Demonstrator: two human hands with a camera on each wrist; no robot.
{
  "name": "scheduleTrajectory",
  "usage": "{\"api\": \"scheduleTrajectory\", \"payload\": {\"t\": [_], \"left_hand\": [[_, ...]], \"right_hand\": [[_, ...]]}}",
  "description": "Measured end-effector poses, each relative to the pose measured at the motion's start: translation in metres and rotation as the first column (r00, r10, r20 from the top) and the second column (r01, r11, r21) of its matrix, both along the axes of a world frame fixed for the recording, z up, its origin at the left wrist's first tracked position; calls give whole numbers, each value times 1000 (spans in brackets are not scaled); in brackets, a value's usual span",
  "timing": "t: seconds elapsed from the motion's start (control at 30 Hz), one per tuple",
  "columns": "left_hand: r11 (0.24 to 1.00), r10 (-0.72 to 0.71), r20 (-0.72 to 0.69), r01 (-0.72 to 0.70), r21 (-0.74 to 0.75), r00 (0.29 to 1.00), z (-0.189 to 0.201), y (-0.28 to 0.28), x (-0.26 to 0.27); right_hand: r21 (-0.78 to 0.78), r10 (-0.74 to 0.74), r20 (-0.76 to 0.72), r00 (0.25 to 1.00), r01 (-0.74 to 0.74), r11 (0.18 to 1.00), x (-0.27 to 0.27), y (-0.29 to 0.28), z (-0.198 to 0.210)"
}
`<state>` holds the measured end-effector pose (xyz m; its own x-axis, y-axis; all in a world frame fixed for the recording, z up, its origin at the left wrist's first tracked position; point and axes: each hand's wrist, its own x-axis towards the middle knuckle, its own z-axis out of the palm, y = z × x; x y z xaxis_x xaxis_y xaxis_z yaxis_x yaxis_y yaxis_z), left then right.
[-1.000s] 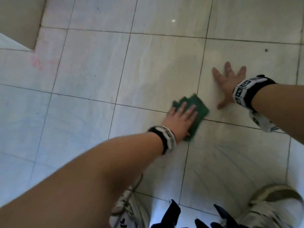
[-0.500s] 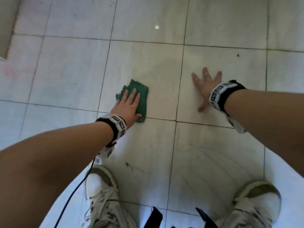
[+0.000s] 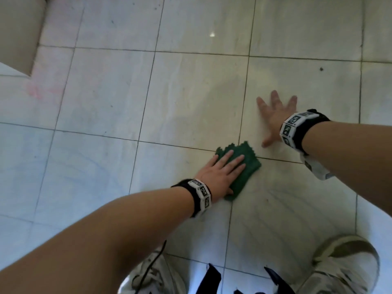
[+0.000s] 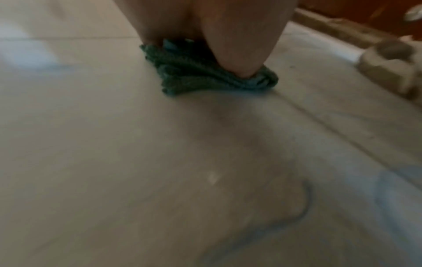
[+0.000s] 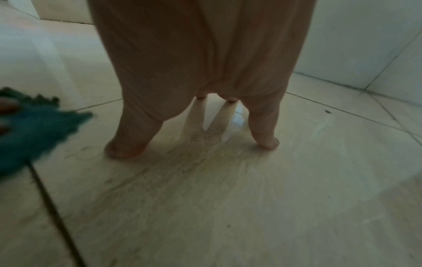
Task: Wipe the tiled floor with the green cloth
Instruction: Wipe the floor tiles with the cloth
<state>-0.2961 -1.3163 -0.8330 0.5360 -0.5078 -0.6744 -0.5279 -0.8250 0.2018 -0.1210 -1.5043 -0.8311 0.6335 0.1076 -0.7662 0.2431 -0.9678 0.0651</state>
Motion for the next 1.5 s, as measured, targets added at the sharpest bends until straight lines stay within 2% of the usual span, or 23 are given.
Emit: {"api": "scheduleTrajectory", "payload": {"t": [0.1,0.17,0.3,0.4,0.43,0.47,0.57,0.63,0.73,0.8,0.9,0.97,1.1,1.17,1.2,1.37,1.5], "left_hand": [[983,161,24,-163,87,987,2,68,4],[934,316,46,-320,157,948,5,120,2],[764,590,93,-592,259,802,5,190,-10],[660,709,124,-715,229,694,-1,189,-17],[647,725,118,-730,221,678,0,181,-17],[664,712,110,-716,216,694,1,171,-15],[817,545,66,-548,181,836,4,125,-3],[879,458,27,-457,139,889,3,88,8],[931,353,30,-354,92,935,-3,50,25],[935,345,38,-346,72,938,-6,41,36],[918,388,42,-390,70,921,-8,45,52],[875,475,60,-479,67,878,-8,62,65],[699,692,150,-707,105,707,-10,126,85],[609,759,183,-781,140,625,-8,154,85],[588,773,188,-796,144,605,-9,160,85],[556,800,192,-822,121,569,-13,156,90],[567,791,204,-817,107,576,-13,151,108]], "right_hand": [[7,27,12,1000,-27,1000,3,0,-6],[13,47,23,999,-47,999,6,-1,-10],[8,77,33,997,-77,997,11,-5,-23],[-2,69,31,997,-69,998,10,-5,-20],[2,70,28,997,-70,998,10,-4,-19],[5,70,29,997,-70,998,10,-3,-18],[2,56,10,998,-56,998,8,-1,-11],[-6,32,0,999,-32,999,4,4,-2],[0,13,-17,1000,-13,1000,1,9,5],[1,6,-22,1000,-5,1000,0,8,5],[-3,8,-23,1000,-8,1000,1,8,5],[4,2,-28,1000,-2,1000,1,8,6],[-7,1,-43,999,-1,1000,1,8,10],[0,-4,-54,999,4,1000,2,9,12],[5,-9,-60,998,9,1000,3,9,12],[1,-10,-70,998,10,1000,2,11,17],[8,-16,-77,997,16,1000,1,10,18]]}}
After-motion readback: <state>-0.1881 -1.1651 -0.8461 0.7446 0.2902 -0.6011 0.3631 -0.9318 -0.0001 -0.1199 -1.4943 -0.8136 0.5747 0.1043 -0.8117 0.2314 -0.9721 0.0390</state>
